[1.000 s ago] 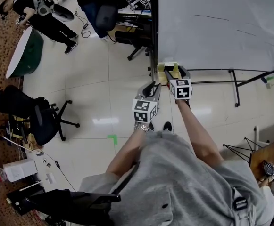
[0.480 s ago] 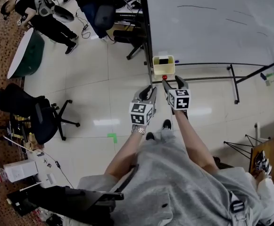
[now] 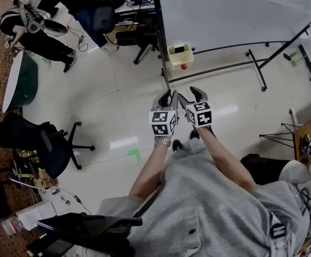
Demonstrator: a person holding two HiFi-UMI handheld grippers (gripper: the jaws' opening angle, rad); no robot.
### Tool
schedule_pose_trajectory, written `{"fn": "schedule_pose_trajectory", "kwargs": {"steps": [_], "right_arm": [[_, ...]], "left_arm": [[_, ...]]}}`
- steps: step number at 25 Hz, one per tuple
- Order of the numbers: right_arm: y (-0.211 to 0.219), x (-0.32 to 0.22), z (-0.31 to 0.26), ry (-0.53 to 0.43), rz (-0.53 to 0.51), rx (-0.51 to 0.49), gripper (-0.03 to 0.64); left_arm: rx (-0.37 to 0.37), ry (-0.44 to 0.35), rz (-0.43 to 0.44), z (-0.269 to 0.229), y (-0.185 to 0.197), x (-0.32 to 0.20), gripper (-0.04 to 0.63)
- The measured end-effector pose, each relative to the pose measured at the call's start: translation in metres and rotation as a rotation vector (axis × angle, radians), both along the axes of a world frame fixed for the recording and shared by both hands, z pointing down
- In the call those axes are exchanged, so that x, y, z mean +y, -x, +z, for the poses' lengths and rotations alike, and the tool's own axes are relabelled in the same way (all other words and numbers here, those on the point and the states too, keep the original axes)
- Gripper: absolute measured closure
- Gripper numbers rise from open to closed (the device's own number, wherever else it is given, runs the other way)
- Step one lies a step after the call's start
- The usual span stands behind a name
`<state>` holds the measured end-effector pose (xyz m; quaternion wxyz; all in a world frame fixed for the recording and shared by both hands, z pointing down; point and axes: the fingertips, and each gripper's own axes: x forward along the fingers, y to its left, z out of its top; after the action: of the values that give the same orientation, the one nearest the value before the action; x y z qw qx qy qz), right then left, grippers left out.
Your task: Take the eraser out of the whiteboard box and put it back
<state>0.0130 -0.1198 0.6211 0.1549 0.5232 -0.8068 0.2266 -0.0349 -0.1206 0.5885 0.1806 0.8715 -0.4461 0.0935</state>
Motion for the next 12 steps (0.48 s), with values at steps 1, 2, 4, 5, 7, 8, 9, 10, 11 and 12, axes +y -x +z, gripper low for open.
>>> {"fn": "schedule_pose_trajectory", "kwargs": {"steps": [1,2,4,5,7,8,9,10,11,12], "right_arm": [[0.003,0.005,0.002,0.001,-0.001,0.009,0.342],[0.006,0.009,0.003,0.000,0.000,0.009,0.342],[0.007,0.012,0.000,-0.017,0.000,-0.003,0.342],[0.006,0.011,-0.004,-0.033,0.002,-0.009,0.342],[-0.002,0.004,-0.016,-0.068,0.016,-0.021,0.344],[-0.007,-0.001,-0.022,-0.082,0.027,-0.028,0.352],[-0.012,-0.004,-0.027,-0.093,0.038,-0.031,0.362],[-0.016,-0.005,-0.031,-0.100,0.046,-0.032,0.373],[-0.019,-0.006,-0.034,-0.106,0.051,-0.033,0.390],[-0.021,-0.006,-0.036,-0.111,0.054,-0.036,0.410]], "left_arm": [[-0.009,0.001,-0.006,0.002,0.003,0.004,0.509],[-0.017,0.001,-0.013,0.003,0.006,0.006,0.512],[-0.025,-0.004,-0.027,0.003,0.009,0.009,0.529],[-0.025,-0.008,-0.032,0.001,0.009,0.009,0.532],[-0.023,-0.016,-0.039,-0.006,0.006,0.005,0.537],[-0.023,-0.020,-0.044,-0.010,0.005,0.002,0.547],[-0.023,-0.024,-0.050,-0.013,0.004,0.000,0.565],[-0.024,-0.025,-0.058,-0.014,0.003,-0.002,0.589],[-0.025,-0.022,-0.062,-0.015,0.000,-0.003,0.592],[-0.028,-0.021,-0.061,-0.015,-0.004,-0.003,0.592]]}}
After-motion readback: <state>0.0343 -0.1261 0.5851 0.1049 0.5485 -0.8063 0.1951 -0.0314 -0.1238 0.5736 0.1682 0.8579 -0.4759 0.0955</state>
